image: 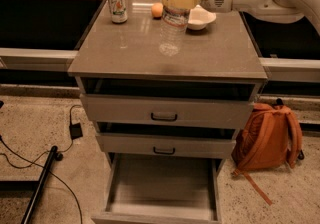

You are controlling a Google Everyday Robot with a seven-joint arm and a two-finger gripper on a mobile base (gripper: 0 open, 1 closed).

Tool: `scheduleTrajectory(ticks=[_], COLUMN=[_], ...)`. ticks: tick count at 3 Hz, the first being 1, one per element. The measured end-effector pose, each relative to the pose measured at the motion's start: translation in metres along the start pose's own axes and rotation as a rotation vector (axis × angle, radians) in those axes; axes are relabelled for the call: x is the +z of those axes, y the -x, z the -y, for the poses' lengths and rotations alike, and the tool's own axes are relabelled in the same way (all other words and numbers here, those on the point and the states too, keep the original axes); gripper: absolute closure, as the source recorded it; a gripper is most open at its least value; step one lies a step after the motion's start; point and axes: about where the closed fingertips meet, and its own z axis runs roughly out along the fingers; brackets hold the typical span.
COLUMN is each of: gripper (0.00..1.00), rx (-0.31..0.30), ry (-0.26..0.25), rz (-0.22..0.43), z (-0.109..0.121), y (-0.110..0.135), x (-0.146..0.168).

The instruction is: Pick water bottle from bottom drawer and place on counter

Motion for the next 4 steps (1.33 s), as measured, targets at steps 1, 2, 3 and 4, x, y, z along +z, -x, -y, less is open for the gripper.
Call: scheduleTrajectory(ticks=[1, 2, 3, 4], gripper=[1.00, 0.82, 0.58, 0.35], rx=[0.013, 0.025, 0.052, 0.089], ry=[-0.112, -0.191, -0.225, -0.227], rz=[-0.015, -0.066, -0.115, -0.158], z=[0.030, 0.054, 0.066, 0.072], y=[-0.007, -0.021, -0.038, -0.051], x=[0.011, 0.024, 0.030, 0.033])
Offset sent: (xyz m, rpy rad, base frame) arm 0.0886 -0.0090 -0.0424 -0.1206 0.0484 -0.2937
